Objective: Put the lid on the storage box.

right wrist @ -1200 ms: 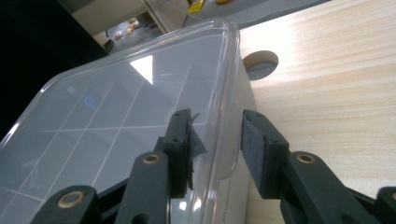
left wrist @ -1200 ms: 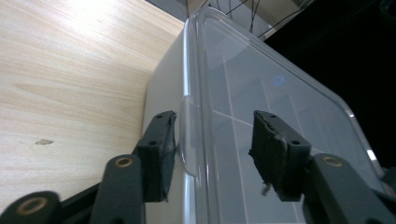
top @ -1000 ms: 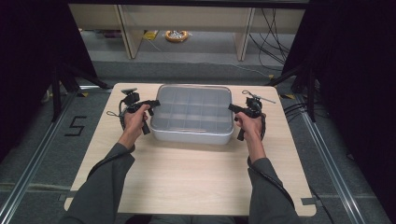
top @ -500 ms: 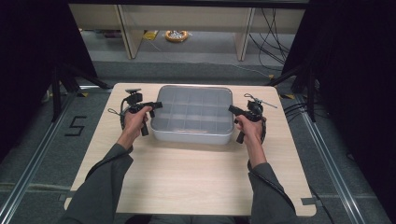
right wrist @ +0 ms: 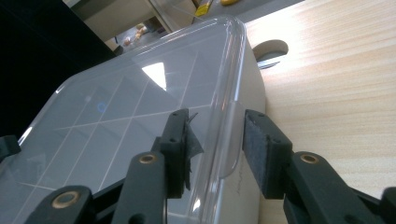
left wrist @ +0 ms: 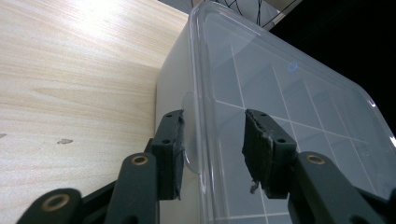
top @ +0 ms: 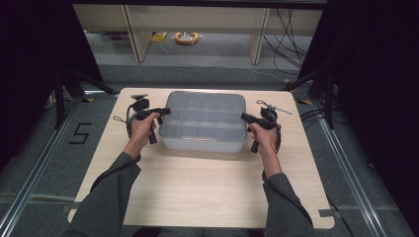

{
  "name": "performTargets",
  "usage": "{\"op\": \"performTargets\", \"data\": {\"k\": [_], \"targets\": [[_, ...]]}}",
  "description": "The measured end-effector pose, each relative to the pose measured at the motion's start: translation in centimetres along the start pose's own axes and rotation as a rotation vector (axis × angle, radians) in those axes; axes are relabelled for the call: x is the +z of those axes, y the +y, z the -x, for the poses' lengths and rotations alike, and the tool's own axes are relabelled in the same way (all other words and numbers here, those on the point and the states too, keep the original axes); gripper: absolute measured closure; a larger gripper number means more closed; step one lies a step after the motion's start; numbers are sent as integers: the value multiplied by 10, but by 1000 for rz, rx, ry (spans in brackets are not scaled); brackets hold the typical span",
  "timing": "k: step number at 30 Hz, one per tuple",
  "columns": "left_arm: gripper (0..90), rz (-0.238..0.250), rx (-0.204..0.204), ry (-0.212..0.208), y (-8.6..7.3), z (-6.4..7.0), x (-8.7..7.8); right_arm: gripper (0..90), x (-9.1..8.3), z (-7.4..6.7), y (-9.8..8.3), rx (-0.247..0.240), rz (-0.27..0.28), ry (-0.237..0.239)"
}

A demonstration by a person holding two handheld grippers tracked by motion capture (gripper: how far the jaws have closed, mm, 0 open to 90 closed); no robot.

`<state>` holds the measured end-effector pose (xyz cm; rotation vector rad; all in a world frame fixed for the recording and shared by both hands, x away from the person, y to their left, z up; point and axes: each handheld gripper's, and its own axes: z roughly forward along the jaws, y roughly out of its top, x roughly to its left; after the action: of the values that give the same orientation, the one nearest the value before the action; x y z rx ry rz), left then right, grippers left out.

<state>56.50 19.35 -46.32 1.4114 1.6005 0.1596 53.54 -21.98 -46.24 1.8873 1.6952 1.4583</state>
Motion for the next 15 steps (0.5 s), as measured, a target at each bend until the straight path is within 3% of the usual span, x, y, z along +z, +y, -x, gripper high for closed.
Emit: {"op": "performTargets", "data": {"k": [2,4,5,6,7,9,10,13,15], "targets": [[573,-2,0,2,-1,0,0,625,2,1,1,-17,0,-8],[482,-12,7,0,-1,0,-1,612,2,-1,1,1,-6,-14],[482,-13,-1,5,-2,2,-3,602,4,3,2,-58,10,-13],[459,-8,4,0,-2,2,-4,571,2,2,3,-55,-2,-20],[432,3,10,3,0,2,-9,565,0,-3,2,-11,-17,-21],[385,9,-8,2,0,2,-13,539,-1,-1,3,-31,-6,-20],[388,9,-1,-17,2,1,-16,522,-1,2,4,-72,12,-14],[374,13,25,-42,1,4,-31,487,-7,1,6,-61,20,-18],[339,15,42,-63,-2,5,-42,474,-20,-1,9,-81,36,-5]]}}
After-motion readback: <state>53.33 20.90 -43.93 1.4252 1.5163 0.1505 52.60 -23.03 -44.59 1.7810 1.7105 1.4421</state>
